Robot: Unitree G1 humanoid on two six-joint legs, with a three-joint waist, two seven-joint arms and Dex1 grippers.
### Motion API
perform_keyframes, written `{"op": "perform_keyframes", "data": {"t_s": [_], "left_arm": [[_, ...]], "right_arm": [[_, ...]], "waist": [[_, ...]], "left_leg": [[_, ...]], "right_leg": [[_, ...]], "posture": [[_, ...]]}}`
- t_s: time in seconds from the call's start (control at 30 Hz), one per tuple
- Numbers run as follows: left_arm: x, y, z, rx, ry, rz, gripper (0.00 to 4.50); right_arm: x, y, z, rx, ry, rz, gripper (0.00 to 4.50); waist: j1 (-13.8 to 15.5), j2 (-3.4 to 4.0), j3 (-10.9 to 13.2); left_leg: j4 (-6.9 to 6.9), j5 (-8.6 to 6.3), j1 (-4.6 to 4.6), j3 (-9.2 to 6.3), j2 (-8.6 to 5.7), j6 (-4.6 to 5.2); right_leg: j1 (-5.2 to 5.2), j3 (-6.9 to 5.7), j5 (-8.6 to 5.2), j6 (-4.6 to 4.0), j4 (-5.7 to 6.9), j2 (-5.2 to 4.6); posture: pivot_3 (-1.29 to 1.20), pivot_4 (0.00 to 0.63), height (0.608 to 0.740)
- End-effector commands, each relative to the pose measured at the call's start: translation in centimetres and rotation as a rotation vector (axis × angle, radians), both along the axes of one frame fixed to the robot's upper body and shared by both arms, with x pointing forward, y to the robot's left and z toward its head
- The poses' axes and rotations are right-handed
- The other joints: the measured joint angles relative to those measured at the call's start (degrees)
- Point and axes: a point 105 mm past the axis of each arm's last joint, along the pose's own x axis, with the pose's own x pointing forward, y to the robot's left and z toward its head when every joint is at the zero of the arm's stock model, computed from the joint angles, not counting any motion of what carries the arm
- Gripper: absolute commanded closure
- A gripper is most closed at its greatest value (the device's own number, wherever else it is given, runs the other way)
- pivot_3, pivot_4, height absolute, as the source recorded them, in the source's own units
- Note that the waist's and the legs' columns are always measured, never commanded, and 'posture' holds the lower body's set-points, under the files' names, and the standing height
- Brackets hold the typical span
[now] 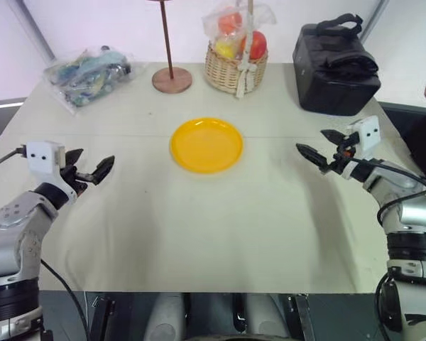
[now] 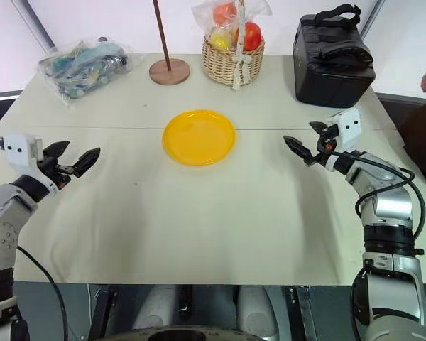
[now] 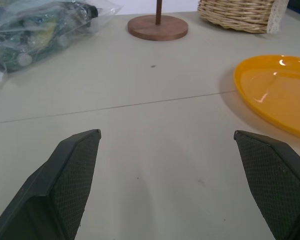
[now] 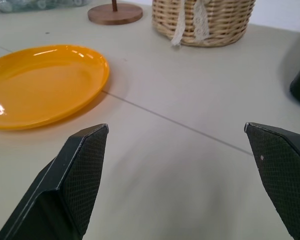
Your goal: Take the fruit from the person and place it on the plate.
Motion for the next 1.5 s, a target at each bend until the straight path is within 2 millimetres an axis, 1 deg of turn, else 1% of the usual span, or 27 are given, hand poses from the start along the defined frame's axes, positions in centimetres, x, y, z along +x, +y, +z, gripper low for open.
{"op": "perform_keyframes", "data": {"t_s": [0.03,0.1,0.2,0.53,0.73,0.9,1.3,1.5], "left_arm": [[-0.1,0.2,1.5,0.010,-0.058,0.008,0.00],[-0.1,-0.2,1.8,-0.024,-0.075,-0.011,0.00],[-0.1,-0.1,1.9,-0.010,-0.077,-0.007,0.00],[0.1,0.2,2.1,0.016,-0.071,-0.005,0.00],[0.2,0.0,2.0,0.014,-0.069,-0.010,0.00],[0.3,-0.4,2.0,0.014,-0.071,-0.019,0.00],[0.1,-0.3,1.8,0.018,-0.070,-0.014,0.00],[0.2,-0.4,1.8,0.019,-0.074,-0.016,0.00]], "right_arm": [[-0.3,0.4,1.2,0.001,-0.051,0.011,0.05],[-0.4,0.5,0.8,-0.001,-0.042,0.009,0.05],[-0.4,0.5,0.5,0.000,-0.037,0.006,0.05],[-0.5,0.6,0.6,0.014,-0.044,0.003,0.05],[-0.2,0.9,0.4,0.020,-0.044,0.001,0.05],[-0.1,1.5,0.3,0.024,-0.041,0.016,0.05],[0.0,1.4,0.3,0.017,-0.040,0.016,0.05],[0.0,1.7,0.1,0.021,-0.040,0.019,0.05]], "waist": [[0.05,0.00,0.00],[0.10,0.00,0.00],[0.05,0.00,0.00],[0.04,0.00,0.00],[0.03,0.00,0.00],[0.04,0.00,0.00],[0.03,0.00,0.00],[0.03,0.00,0.00]], "left_leg": [[0.01,0.00,0.00,0.00,0.00,0.00],[0.01,0.00,-0.01,0.00,-0.01,0.00],[0.01,0.00,-0.01,0.00,-0.01,0.00],[0.01,0.00,-0.01,0.00,-0.01,0.00],[0.01,0.00,-0.01,0.00,-0.01,0.00],[0.01,0.00,-0.01,0.00,-0.01,0.00],[0.01,0.00,-0.01,0.00,-0.01,0.00],[0.01,0.00,-0.01,0.00,-0.01,0.00]], "right_leg": [[0.00,0.00,0.00,0.00,0.00,0.00],[0.01,0.00,0.00,0.00,0.00,-0.01],[0.01,0.00,0.00,0.00,0.00,-0.01],[0.01,0.00,0.00,0.00,0.00,0.00],[0.01,0.00,0.00,0.00,0.00,0.00],[0.01,0.00,0.00,0.00,0.00,0.00],[0.01,0.00,0.00,0.00,0.00,0.00],[0.01,0.00,0.00,0.01,0.00,0.00]], "posture": [[0.00,0.150,0.740],[0.00,0.150,0.740],[0.00,0.150,0.740],[0.00,0.150,0.740],[0.00,0.150,0.740],[0.00,0.150,0.740],[0.00,0.150,0.740],[0.00,0.150,0.740]]}}
